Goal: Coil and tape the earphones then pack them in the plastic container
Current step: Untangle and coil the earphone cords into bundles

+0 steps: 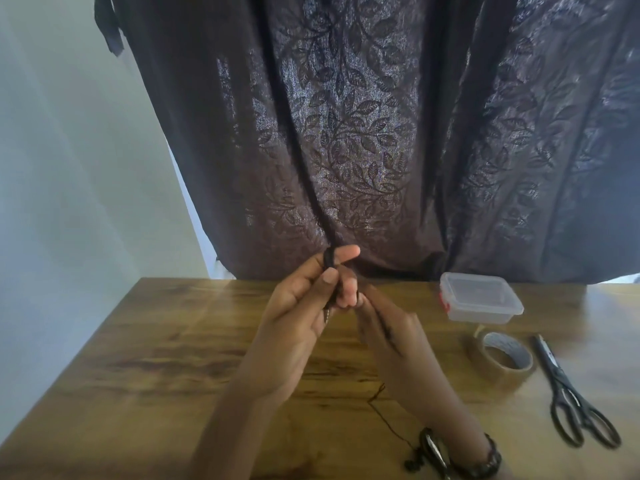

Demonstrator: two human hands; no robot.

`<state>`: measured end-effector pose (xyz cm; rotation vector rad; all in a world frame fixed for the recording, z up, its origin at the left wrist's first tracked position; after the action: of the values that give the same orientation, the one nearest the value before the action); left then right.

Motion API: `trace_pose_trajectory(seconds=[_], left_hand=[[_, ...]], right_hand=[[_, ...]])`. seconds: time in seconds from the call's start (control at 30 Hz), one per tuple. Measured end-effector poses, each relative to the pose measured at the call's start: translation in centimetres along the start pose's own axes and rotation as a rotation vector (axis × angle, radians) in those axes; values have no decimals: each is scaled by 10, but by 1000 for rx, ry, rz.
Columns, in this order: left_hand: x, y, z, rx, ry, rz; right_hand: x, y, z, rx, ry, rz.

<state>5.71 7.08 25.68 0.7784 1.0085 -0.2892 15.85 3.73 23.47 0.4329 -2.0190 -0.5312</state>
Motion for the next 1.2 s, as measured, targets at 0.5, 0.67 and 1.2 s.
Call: trace_pose_trajectory(seconds=[0.5,0.67,1.2], left_hand=[[9,-7,-2,76,878,-21],[9,-11,8,140,904,-2],[2,-9,15,55,115,-42]], right_hand=[[12,-10,-16,156,-368,25],[25,-4,-22,180,-369,-38],[23,10,-35,-15,-172,-101]])
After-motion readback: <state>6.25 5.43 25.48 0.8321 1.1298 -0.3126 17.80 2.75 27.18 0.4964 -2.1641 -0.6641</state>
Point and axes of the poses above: each hand's wrist, its own y-axis towards the middle knuckle, its own z-axis out of the palm, x = y × z, the point moved 6 cm from there along y, towards the middle knuckle, and after that the axes turned 5 degrees about x, right-handed, at the moved point
